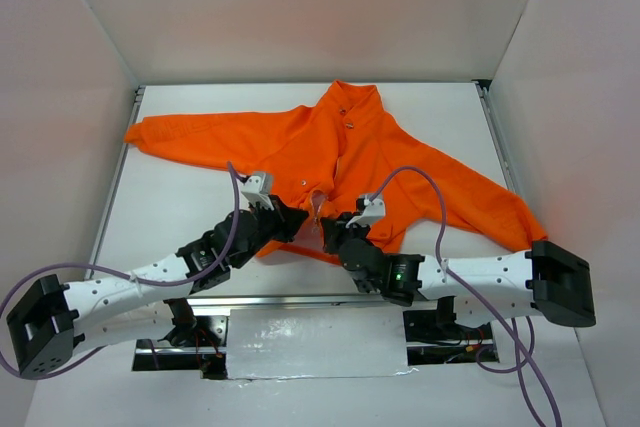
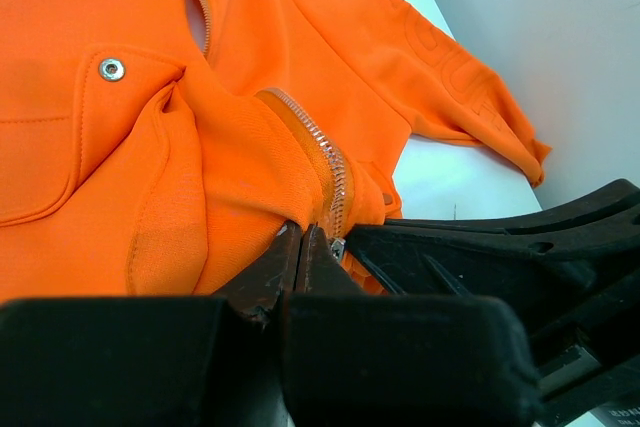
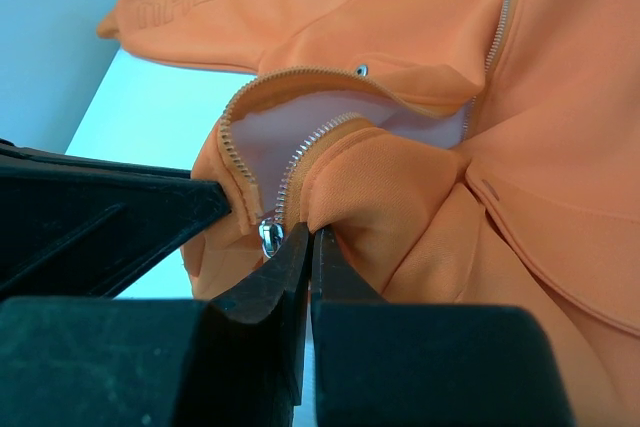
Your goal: Zip up the jacket
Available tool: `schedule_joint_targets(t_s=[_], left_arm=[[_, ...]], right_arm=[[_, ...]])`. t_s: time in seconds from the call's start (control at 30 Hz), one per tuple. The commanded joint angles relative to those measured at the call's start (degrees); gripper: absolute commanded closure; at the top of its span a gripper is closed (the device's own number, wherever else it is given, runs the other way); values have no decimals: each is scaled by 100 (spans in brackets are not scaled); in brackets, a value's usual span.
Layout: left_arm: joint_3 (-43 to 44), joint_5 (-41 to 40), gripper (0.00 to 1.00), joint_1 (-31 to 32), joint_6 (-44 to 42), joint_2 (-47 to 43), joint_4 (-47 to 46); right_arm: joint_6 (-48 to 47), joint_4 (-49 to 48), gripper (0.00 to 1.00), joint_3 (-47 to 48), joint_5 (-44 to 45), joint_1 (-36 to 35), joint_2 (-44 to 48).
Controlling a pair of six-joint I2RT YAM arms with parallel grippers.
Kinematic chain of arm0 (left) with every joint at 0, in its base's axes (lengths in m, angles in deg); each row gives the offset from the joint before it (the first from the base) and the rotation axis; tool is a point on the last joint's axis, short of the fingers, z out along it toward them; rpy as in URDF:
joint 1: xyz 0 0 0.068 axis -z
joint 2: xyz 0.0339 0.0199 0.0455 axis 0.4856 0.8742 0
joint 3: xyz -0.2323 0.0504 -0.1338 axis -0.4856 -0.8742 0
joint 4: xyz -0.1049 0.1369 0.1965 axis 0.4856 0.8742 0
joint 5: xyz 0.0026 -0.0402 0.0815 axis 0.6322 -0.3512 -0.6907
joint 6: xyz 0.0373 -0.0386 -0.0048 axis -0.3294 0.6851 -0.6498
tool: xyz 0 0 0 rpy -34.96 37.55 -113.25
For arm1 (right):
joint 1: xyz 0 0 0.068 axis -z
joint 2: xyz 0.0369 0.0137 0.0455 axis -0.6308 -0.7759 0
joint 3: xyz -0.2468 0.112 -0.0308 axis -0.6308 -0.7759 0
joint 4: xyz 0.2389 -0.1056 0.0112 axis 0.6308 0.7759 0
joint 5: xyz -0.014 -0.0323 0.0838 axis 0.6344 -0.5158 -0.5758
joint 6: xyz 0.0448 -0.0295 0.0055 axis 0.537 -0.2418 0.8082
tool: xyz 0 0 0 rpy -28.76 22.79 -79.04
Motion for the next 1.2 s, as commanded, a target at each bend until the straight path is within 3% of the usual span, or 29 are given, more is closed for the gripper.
schedule_joint_targets(t_s=[0.0, 1.17], left_arm=[[137, 10, 100, 34, -110, 46, -356], [155, 669, 100, 35, -478, 230, -462]], right_arm=[[-45, -123, 100, 153, 221, -39, 144], [-160, -96, 100, 118, 300, 84, 241]])
